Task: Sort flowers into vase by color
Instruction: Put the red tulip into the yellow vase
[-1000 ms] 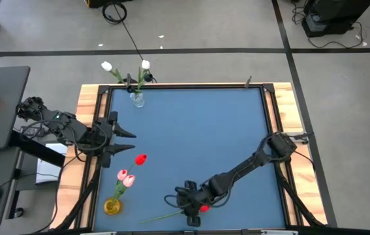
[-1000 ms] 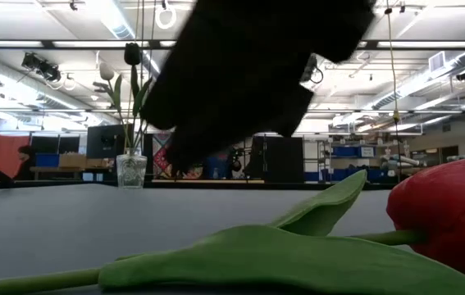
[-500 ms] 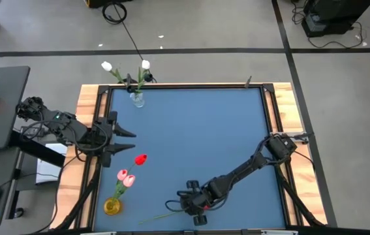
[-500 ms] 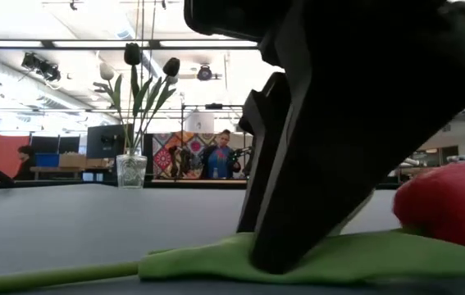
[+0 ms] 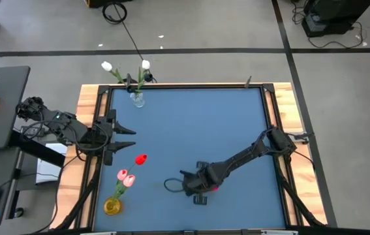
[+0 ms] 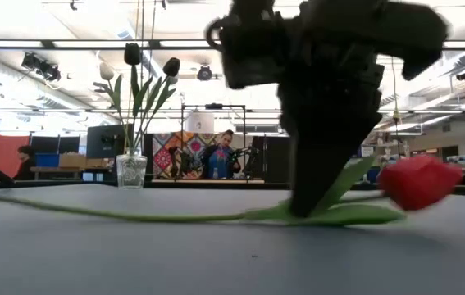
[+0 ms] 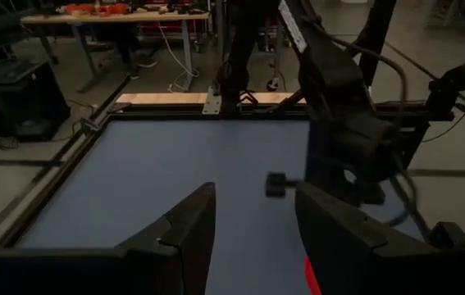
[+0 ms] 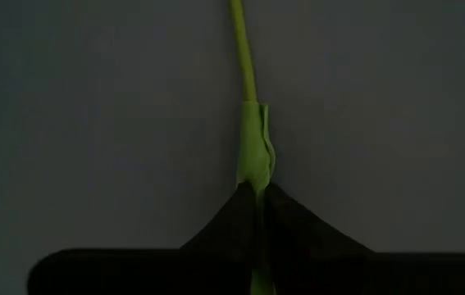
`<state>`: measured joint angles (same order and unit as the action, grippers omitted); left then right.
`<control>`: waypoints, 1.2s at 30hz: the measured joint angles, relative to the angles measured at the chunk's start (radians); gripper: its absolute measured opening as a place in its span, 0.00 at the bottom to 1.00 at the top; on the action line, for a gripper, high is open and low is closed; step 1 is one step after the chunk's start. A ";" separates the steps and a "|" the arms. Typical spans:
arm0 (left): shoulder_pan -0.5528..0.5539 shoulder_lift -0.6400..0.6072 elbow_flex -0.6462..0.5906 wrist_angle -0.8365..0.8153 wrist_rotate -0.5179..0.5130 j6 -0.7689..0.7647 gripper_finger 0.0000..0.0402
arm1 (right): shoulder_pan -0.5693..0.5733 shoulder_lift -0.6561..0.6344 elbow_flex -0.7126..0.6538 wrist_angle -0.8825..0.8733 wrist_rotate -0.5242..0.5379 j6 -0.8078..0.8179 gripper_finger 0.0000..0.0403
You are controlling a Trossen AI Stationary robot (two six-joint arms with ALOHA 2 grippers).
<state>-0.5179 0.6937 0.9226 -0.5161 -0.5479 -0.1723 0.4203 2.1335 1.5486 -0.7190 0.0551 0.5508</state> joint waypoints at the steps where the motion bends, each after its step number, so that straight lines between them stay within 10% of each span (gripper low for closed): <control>1: 0.000 0.000 0.000 0.000 0.000 0.010 0.43 | -0.011 -0.009 0.000 -0.043 -0.015 0.020 0.08; 21: 0.000 0.040 0.000 -0.042 -0.060 0.034 0.43 | -0.303 -0.169 0.000 0.057 -0.681 0.866 0.08; 36: 0.014 0.198 0.000 0.191 -0.080 0.245 0.43 | -0.468 -0.389 0.002 0.331 -0.545 1.205 0.07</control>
<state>-0.5037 0.8916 0.9230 -0.3255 -0.6277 0.0728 -0.0478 1.7447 1.5505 -0.3876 -0.4897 1.7554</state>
